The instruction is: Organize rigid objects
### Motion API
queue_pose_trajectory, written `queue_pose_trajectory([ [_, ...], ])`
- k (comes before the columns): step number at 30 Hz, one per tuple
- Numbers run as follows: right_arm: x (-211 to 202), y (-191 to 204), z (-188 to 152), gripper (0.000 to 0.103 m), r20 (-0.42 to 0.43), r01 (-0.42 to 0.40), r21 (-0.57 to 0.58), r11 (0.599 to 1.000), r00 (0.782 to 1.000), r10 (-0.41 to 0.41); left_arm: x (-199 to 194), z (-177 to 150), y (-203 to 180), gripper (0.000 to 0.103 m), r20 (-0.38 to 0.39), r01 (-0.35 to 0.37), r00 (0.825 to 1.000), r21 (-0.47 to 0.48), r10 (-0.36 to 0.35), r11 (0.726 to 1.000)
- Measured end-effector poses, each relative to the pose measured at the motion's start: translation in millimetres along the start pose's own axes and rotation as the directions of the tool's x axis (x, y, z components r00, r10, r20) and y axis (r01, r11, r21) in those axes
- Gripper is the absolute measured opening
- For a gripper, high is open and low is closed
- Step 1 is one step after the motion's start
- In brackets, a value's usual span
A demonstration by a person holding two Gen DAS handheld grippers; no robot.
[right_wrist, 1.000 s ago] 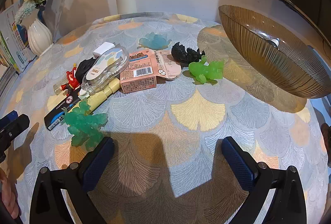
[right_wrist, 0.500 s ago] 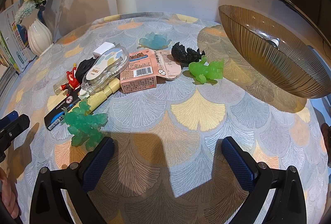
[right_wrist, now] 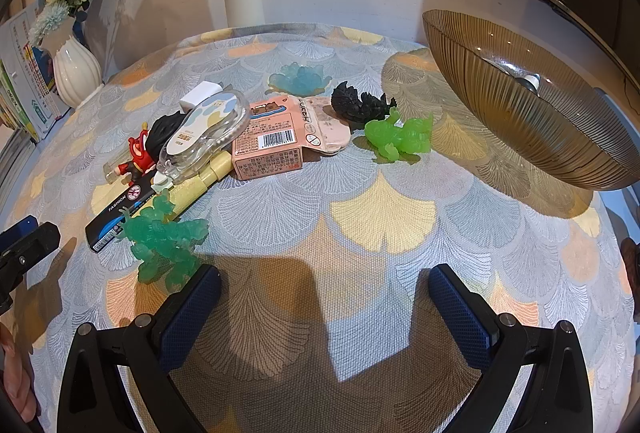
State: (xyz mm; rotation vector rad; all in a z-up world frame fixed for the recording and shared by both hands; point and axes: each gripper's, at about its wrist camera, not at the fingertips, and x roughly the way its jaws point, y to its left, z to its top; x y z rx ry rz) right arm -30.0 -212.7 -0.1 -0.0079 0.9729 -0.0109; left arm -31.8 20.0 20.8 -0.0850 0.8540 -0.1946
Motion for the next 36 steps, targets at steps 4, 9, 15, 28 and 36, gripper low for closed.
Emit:
queue_pose_trajectory([
  [4, 0.0, -0.5, 0.0, 0.103, 0.0, 0.0, 0.0, 1.0, 1.0, 0.0, -1.0, 0.0, -0.2, 0.089, 0.005, 0.007, 1.0, 0.001, -0.007, 1.0],
  [9, -0.1, 0.0, 0.1, 0.103, 0.0, 0.0, 0.0, 1.0, 1.0, 0.0, -2.7, -0.2, 0.4, 0.089, 0.015, 0.021, 1.0, 0.002, -0.021, 1.0],
  [15, 0.0, -0.2, 0.1, 0.103, 0.0, 0.0, 0.001, 1.0, 1.0, 0.0, -0.5, 0.5, -3.6, 0.089, 0.005, 0.025, 1.0, 0.031, -0.025, 0.999],
  [28, -7.9, -10.8, -8.4, 0.103, -0.078, -0.144, -0.084, 0.986, 0.987, 0.138, 6.5, 11.0, -51.4, 0.08, -0.079, 0.074, 0.995, 0.303, -0.053, 0.95],
  [36, -19.5, -0.1, -17.4, 0.102, -0.066, -0.193, -0.208, 0.959, 0.981, 0.183, 40.7, 30.9, -53.0, 0.053, -0.212, 0.228, 0.964, 0.355, -0.16, 0.907],
])
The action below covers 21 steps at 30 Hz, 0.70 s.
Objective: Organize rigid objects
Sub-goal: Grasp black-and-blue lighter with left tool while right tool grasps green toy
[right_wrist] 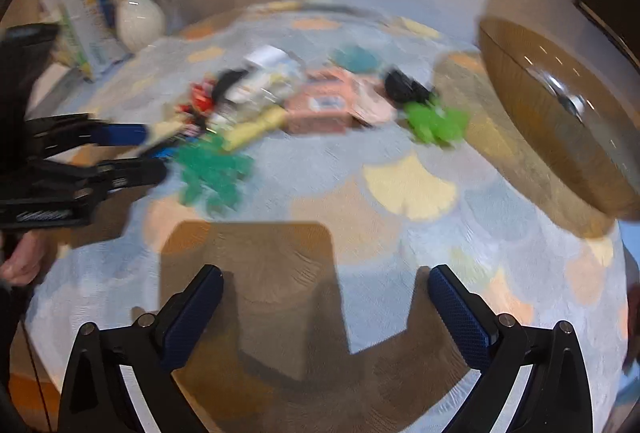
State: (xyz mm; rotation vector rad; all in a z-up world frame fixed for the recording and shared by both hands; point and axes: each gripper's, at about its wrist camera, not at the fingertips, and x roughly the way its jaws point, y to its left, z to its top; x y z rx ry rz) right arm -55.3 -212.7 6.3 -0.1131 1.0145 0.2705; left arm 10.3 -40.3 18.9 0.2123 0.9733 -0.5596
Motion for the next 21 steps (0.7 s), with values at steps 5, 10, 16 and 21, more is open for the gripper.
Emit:
queue_pose_trajectory([
  [5, -6.2, 17.4, 18.0, 0.081, 0.061, -0.105, -0.131, 0.986, 0.992, 0.114, 0.6, 5.4, 7.2, 0.05, 0.003, 0.072, 0.997, 0.006, -0.072, 0.997],
  [10, 16.1, 28.2, 31.9, 0.075, 0.009, -0.151, -0.235, 0.96, 0.987, 0.158, 6.0, 13.7, 4.0, 0.042, -0.01, 0.075, 0.997, 0.033, -0.075, 0.997],
  [16, 27.7, 35.7, 42.3, 0.052, 0.004, -0.189, -0.257, 0.948, 0.98, 0.197, 9.8, 15.1, -5.1, 0.023, -0.002, 0.057, 0.998, 0.058, -0.057, 0.997],
  [21, 12.8, 38.6, 28.8, 0.05, 0.038, -0.171, -0.266, 0.949, 0.981, 0.188, 1.5, 3.6, -10.7, 0.018, 0.013, 0.06, 0.998, 0.04, -0.061, 0.997],
])
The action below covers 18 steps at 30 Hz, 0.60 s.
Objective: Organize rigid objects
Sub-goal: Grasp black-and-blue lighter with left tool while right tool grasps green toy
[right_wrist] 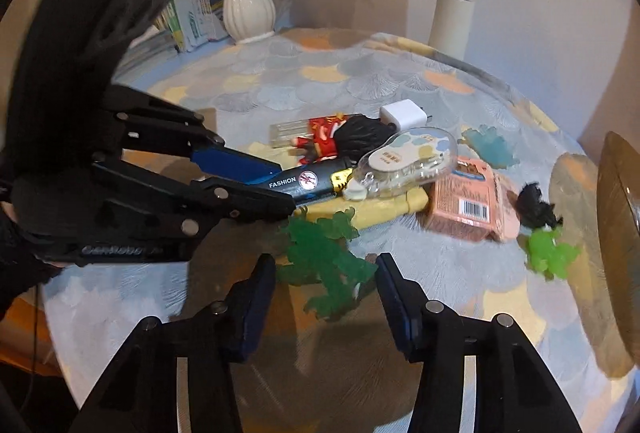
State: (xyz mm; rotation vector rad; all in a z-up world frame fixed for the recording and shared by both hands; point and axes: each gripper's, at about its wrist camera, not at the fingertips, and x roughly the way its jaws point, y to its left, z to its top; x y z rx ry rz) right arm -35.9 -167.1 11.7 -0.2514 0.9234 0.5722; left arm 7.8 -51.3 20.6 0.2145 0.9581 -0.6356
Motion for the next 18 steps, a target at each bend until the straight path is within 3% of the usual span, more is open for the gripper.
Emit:
queue_pose_trajectory([
  [9, -46.5, -30.3, -43.4, 0.051, 0.055, 0.066, 0.163, 0.984, 0.996, -0.076, -40.1, -55.7, 1.8, 0.018, 0.022, -0.015, 1.0, -0.053, 0.016, 0.998],
  [14, -43.5, -45.1, -48.7, 0.051, 0.042, 0.08, 0.233, 0.969, 0.995, -0.092, -37.5, -58.7, -0.2, 0.021, -0.004, -0.047, 0.999, -0.082, 0.047, 0.996],
  [16, -42.6, -45.3, -50.3, 0.052, 0.03, 0.088, 0.236, 0.968, 0.995, -0.098, -34.2, -54.9, -5.1, 0.043, -0.015, -0.073, 0.997, -0.075, 0.072, 0.994],
  [17, -41.7, -45.7, -51.0, 0.052, 0.024, 0.095, 0.24, 0.966, 0.994, -0.103, -32.9, -53.5, -6.2, 0.059, -0.016, -0.094, 0.996, -0.077, 0.093, 0.993],
  [18, -41.0, -46.8, -51.5, 0.052, 0.019, 0.1, 0.248, 0.964, 0.994, -0.108, -30.5, -51.9, -7.0, 0.064, -0.017, -0.122, 0.993, -0.082, 0.121, 0.989],
])
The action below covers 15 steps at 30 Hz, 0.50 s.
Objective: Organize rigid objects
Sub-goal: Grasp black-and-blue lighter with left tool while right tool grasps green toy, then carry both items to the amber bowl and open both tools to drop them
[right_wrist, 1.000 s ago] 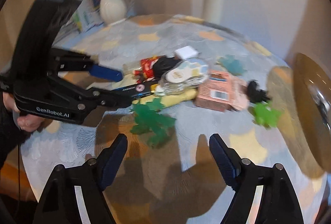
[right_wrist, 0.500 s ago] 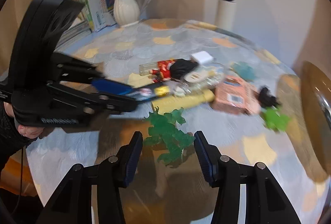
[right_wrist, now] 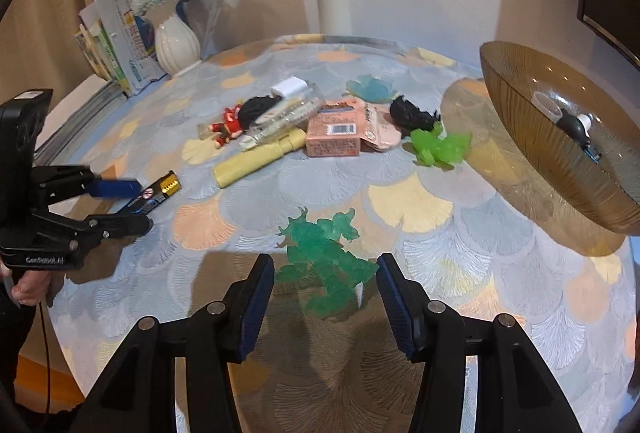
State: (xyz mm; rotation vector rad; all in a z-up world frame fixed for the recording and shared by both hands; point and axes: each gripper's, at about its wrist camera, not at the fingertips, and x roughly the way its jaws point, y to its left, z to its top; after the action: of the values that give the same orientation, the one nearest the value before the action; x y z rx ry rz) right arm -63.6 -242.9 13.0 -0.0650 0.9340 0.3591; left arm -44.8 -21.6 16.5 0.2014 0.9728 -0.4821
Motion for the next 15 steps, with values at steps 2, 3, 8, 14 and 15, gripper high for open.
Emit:
queue_pose_trajectory([
  [2, 2.6, -2.8, -0.3, 0.054, -0.011, 0.001, 0.015, 1.0, 1.0, -0.001, 5.1, 0.9, -4.0, 0.064, -0.002, 0.014, 1.0, 0.005, -0.014, 1.0],
  [3, 4.2, -4.9, -0.8, 0.061, -0.021, 0.003, 0.025, 1.0, 1.0, -0.002, 7.6, 0.4, -7.4, 0.063, -0.001, 0.002, 1.0, 0.016, -0.002, 1.0],
  [8, 3.4, -6.5, -1.8, 0.062, -0.022, 0.005, 0.024, 1.0, 1.0, -0.005, 6.4, 0.7, -18.0, 0.025, 0.022, -0.008, 1.0, 0.049, 0.007, 0.999],
  [14, 6.5, 19.3, -2.2, 0.051, -0.01, 0.083, -0.092, 0.992, 0.996, -0.084, -0.9, 0.8, -22.3, 0.02, 0.07, 0.031, 0.997, 0.027, -0.032, 0.999],
  [15, 4.2, 23.6, -3.0, 0.05, 0.005, 0.084, -0.111, 0.99, 0.996, -0.084, -4.0, 3.1, -25.6, 0.02, 0.082, 0.037, 0.996, 0.027, -0.039, 0.999],
])
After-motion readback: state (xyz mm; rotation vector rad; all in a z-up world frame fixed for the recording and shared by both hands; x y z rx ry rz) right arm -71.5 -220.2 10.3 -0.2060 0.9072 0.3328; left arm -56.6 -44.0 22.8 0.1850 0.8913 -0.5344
